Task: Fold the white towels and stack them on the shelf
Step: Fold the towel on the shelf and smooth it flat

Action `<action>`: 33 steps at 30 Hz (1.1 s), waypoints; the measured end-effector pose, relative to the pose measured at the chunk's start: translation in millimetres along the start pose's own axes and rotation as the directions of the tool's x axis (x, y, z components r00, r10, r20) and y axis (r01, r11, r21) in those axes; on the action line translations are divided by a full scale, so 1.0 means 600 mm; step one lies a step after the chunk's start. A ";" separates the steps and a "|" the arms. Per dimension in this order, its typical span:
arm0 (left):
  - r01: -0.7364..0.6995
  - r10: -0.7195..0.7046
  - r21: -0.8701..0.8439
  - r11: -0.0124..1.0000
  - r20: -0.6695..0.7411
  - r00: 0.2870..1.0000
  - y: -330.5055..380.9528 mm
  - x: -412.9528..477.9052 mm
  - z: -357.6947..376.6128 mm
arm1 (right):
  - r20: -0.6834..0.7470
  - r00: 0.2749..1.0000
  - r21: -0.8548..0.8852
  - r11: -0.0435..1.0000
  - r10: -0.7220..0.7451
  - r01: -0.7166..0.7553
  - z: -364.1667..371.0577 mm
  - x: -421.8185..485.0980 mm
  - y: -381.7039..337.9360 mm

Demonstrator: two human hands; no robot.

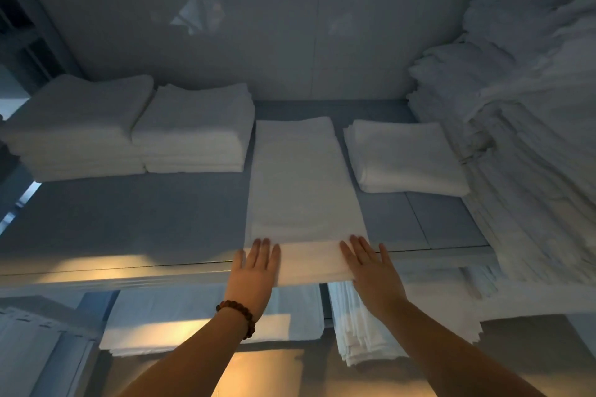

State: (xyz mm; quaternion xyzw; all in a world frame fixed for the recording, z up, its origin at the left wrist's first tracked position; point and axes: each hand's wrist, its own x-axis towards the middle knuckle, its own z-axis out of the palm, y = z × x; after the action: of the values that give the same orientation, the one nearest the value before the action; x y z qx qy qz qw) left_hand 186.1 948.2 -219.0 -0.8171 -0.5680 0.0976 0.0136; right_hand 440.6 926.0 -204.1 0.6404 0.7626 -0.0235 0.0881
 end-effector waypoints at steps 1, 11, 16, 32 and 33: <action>-0.013 0.013 0.008 1.000 -0.001 1.000 -0.005 -0.001 -0.005 | -0.014 1.000 -0.012 1.000 -0.001 0.001 -0.005 0.001 -0.001; -0.068 0.069 -0.012 0.998 0.075 0.995 -0.029 -0.042 -0.021 | 0.002 0.996 -0.046 0.995 -0.091 0.091 0.002 -0.038 -0.014; -0.122 0.121 -0.174 0.977 -0.018 0.993 -0.028 -0.050 -0.046 | -0.022 0.997 0.090 0.993 -0.074 0.076 -0.016 -0.040 -0.015; 0.004 -0.005 -0.295 0.956 -0.003 1.000 0.011 0.067 0.006 | -0.035 0.999 0.163 0.986 0.032 -0.026 0.008 0.084 -0.069; 0.002 0.000 -0.295 0.956 0.007 1.000 0.015 0.059 0.002 | -0.029 0.999 0.163 0.986 0.036 -0.031 0.008 0.077 -0.073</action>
State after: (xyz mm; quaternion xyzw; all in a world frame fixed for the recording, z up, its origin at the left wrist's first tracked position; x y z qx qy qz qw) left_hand 206.0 977.8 -226.4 -0.8095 -0.5765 0.0146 -0.1102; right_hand 390.4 962.1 -219.9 0.6586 0.7485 -0.0738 0.0239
